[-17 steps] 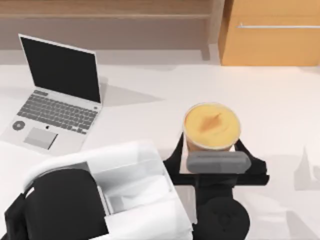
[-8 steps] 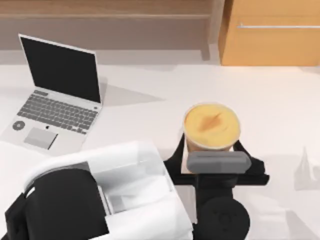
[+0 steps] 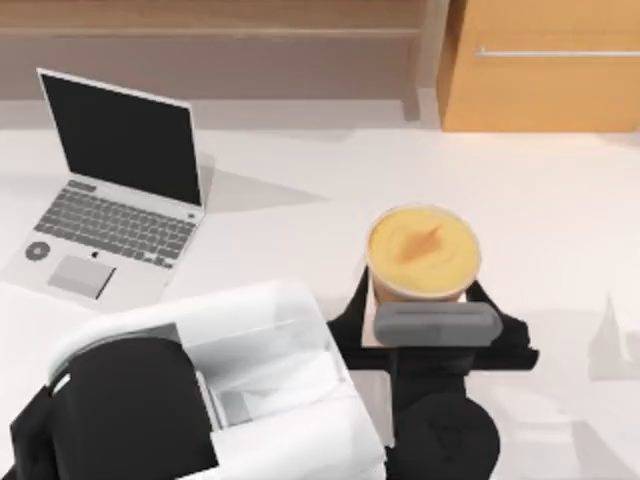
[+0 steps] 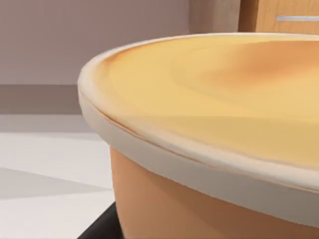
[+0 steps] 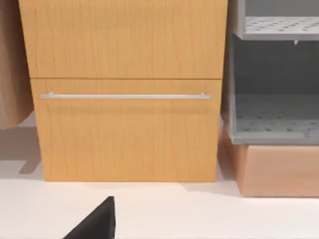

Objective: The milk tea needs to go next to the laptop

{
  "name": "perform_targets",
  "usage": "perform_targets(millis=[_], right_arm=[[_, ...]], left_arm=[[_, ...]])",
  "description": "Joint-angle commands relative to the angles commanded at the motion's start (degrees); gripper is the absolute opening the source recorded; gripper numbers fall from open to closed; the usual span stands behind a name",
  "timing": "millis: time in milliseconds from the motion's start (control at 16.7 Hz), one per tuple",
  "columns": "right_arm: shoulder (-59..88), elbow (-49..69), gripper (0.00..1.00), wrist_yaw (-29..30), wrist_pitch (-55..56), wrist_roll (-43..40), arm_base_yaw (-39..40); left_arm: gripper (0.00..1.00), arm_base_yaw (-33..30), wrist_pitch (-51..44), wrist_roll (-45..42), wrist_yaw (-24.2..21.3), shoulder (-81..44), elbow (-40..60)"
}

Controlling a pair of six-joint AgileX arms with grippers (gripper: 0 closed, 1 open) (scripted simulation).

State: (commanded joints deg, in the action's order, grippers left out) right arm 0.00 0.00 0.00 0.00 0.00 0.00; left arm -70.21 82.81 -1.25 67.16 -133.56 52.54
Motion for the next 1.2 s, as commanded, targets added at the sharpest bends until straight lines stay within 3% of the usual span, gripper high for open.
perform_targets(millis=[840,1200], right_arm=[[0.0,0.0,1.00,0.0,0.0,0.0,0.0],[0.0,0.0,1.00,0.0,0.0,0.0,0.0]], left_arm=[[0.00,-0.1,-1.6,-0.2,0.1,2.0,-0.2],[0.00,3.0,-5.5,-1.3,-4.3,8.0,2.6]])
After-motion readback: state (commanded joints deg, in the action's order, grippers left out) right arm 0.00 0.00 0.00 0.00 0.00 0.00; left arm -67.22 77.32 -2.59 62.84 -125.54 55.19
